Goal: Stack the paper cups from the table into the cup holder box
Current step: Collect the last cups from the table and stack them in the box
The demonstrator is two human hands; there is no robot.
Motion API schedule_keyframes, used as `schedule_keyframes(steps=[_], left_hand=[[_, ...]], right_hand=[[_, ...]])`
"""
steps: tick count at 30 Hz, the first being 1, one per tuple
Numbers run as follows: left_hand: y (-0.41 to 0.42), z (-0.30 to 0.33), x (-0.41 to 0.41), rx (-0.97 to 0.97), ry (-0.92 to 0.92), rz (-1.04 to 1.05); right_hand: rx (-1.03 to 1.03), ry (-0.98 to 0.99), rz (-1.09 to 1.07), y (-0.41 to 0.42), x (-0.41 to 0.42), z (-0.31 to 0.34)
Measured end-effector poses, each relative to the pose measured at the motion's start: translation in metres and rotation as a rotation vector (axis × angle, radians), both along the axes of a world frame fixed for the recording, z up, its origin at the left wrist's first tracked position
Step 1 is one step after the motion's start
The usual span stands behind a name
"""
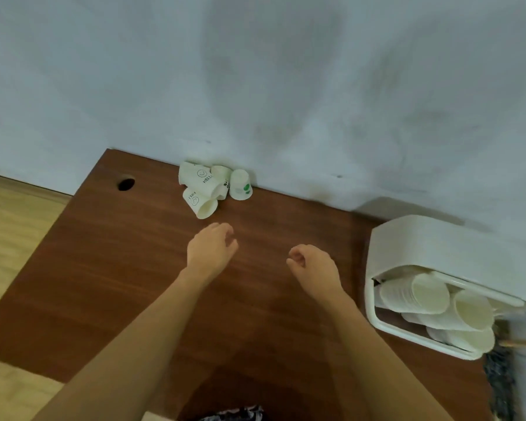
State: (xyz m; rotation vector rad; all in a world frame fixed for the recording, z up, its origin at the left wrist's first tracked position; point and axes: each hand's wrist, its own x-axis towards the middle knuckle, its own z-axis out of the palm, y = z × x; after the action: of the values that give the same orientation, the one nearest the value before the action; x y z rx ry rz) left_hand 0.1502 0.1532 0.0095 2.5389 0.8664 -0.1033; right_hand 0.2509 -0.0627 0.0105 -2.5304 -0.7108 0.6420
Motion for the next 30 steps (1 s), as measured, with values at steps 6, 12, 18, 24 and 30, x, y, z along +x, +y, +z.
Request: schedule_keyframes(steps=[6, 12, 18, 24, 30], left_hand=[[0.083, -0.028, 0.015, -0.053, -0.012, 0.133], [0.136, -0.061, 0.045, -0.203, -0.073, 0.297], [0.154, -0.095, 0.058, -0.316, -0.063, 0.186], [0.146, -0.109, 0.049, -0.308, 0.008, 0.025], [0.132, -0.104, 0.036, -0.352, 0.040, -0.078]], right_hand=[[-0.040, 0.035, 0.003, 0.083, 0.015, -0.006], [-0.003, 0.040, 0.059, 0.155, 0.043, -0.017], [0.049, 0.011, 0.149, 0.225, 0.066, -0.029], [-0.030, 0.093, 0.278, 0.271, 0.072, -0.051], [-0.151, 0.076, 0.176, 0.251, 0.058, -0.070]])
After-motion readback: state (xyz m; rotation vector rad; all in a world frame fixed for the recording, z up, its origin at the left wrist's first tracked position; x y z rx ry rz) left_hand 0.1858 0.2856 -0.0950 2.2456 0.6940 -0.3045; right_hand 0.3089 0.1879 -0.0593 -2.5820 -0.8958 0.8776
